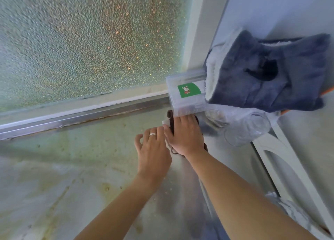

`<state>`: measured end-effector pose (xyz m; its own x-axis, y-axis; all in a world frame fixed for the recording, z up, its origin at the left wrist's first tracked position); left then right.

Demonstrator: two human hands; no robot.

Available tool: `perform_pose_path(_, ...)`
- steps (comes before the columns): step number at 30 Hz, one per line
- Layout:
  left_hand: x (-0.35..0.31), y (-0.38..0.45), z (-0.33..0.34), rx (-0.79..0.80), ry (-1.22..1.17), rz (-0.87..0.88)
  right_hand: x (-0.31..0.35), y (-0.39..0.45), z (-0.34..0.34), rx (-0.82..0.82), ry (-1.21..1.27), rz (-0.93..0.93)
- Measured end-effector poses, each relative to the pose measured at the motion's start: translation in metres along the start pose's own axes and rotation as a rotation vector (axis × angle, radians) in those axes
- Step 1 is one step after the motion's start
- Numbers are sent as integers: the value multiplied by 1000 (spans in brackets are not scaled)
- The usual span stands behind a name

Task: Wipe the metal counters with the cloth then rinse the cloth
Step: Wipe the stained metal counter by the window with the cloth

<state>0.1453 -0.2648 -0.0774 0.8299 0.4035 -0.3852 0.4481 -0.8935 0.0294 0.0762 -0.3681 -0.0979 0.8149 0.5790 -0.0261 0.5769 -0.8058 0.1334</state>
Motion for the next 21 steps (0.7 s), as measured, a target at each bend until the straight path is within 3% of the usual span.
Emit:
perform_pose_path(4, 7, 12, -8, 64, -46, -27, 0, 9, 3, 17, 8, -3)
perform_pose_path(8, -14, 53, -28, 34, -501, -80, -5, -1, 7, -44, 90, -65)
perform_pose_path(11, -35, 78, -33, 31, -662, -52, -11, -18, -3, -152, 210, -92)
perform_pose_path(17, -30, 93, -38, -48, -639, -90, -27, -37, -3, -102, 76, 311)
perform_pose_path(21, -25, 98, -39, -38, -621, -88, -16, -8, 1, -86, 63, 253)
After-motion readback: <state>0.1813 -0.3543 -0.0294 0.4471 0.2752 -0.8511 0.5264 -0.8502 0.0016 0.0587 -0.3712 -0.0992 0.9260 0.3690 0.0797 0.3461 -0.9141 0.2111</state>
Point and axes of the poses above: each hand's wrist, its own y-axis towards the middle knuckle, its own z-axis out of the palm, x = y × z, the point moved 8 cm from there along y, towards the middle knuckle, and after that the axes turned 12 degrees about -y, right-handed, at the moved point
